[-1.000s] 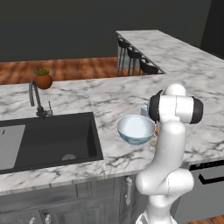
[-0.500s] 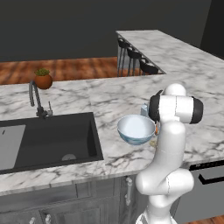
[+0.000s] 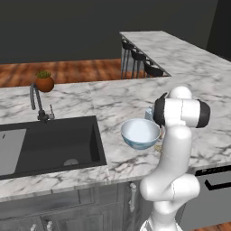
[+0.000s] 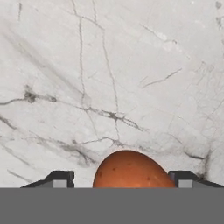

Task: Gather the eggs and milk located in the vicinity of the sink area and place them right next to the bowl.

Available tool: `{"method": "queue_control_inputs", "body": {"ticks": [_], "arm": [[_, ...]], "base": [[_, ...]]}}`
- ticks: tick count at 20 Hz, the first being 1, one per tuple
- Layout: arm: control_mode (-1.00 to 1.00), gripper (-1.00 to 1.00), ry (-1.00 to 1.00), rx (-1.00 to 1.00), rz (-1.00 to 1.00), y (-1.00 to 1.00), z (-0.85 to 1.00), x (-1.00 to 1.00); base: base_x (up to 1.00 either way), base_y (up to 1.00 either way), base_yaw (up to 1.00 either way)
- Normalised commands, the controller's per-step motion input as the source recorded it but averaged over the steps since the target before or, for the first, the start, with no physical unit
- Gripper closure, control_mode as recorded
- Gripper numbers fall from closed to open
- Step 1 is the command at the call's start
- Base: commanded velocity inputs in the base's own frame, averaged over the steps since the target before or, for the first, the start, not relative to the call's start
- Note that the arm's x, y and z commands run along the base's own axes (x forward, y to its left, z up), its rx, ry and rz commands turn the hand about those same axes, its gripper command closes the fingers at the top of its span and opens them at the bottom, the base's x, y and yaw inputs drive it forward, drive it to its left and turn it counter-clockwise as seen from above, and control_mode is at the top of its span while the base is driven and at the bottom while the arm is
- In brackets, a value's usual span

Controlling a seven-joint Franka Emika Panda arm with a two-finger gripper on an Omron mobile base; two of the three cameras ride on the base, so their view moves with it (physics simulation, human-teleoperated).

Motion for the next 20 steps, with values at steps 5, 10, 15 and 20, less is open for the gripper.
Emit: {"method": "queue_control_inputs", "body": {"ticks": [5,10,15,20], "arm": [[-1.00,-1.00,-0.38,0.00,0.06,0.00,0.21,-0.39],[-1.00,-1.00,-0.52,0.00,0.04,0.04,0.32,-0.72],[-1.00,-1.00,-0.48,0.00,0.03,0.06,0.55,-0.86],[-1.00,-1.00,-0.34,0.00,0.02,0.23,0.87,-0.84]], "base": [[0.00,0.00,0.00],[0.00,0.00,0.00],[0.00,0.00,0.00],[0.00,0.00,0.00]]}}
